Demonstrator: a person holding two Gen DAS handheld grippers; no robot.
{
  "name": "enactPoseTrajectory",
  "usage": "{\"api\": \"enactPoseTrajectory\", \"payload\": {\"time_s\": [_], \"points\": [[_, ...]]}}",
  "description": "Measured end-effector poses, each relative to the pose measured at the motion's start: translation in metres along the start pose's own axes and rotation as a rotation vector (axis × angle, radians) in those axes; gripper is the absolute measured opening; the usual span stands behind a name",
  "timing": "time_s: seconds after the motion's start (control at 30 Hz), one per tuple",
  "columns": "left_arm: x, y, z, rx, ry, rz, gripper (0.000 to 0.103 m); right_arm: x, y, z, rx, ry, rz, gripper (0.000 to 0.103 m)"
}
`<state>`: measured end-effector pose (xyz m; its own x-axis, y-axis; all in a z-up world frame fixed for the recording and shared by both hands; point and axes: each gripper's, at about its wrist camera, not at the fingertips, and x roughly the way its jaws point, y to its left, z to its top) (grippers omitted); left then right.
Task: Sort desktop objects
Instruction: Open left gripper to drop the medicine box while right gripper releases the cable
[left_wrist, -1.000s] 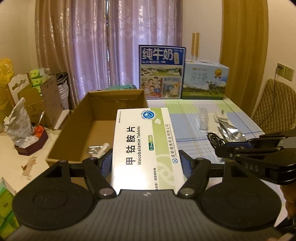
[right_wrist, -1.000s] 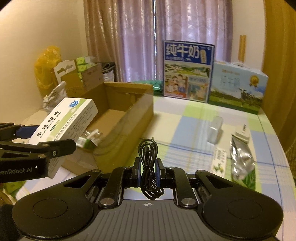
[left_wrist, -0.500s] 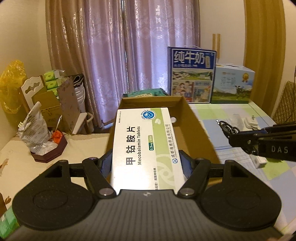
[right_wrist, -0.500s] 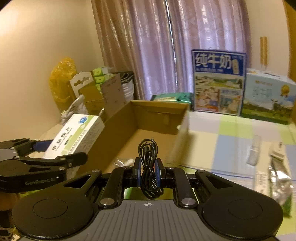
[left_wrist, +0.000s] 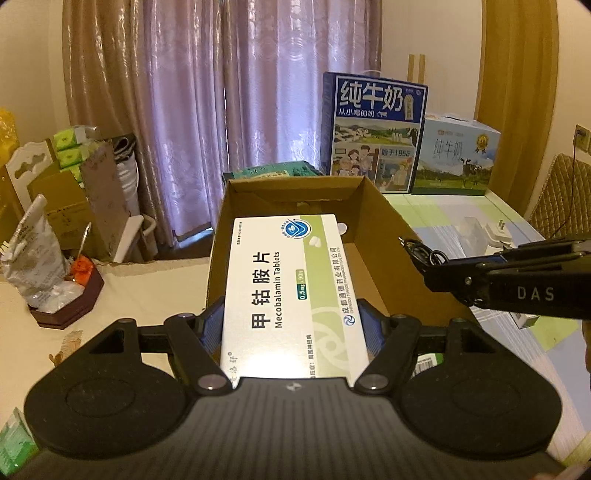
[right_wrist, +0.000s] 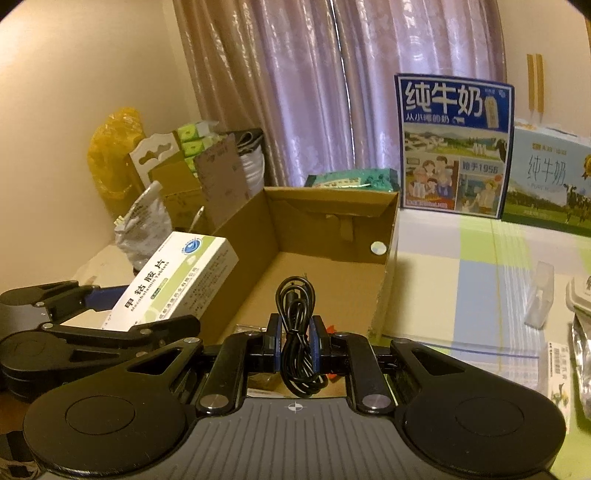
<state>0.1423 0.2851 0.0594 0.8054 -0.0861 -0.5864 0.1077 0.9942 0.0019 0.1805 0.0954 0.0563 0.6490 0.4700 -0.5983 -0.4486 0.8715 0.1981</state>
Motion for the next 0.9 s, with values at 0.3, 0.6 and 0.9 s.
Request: {"api": "enactPoseTrajectory", "payload": {"time_s": [0.3, 0.6, 0.9], "points": [[0.011, 0.001, -0.001, -0.001, -0.007, -0.022, 0.071, 0.014, 0.000, -0.002, 0.014, 0.010, -0.009, 0.012], [-0.007, 0.003, -0.010, -0.042, -0.029, 0.003, 0.071, 0.007, -0.007, 0.003, 0.044, -0.031, 0.009, 0.031], [-0.034, -0.008, -0.011, -0.072, -0.062, 0.037, 0.071, -0.037, -0.039, -0.014, 0.133, -0.083, -0.035, 0.050]]}}
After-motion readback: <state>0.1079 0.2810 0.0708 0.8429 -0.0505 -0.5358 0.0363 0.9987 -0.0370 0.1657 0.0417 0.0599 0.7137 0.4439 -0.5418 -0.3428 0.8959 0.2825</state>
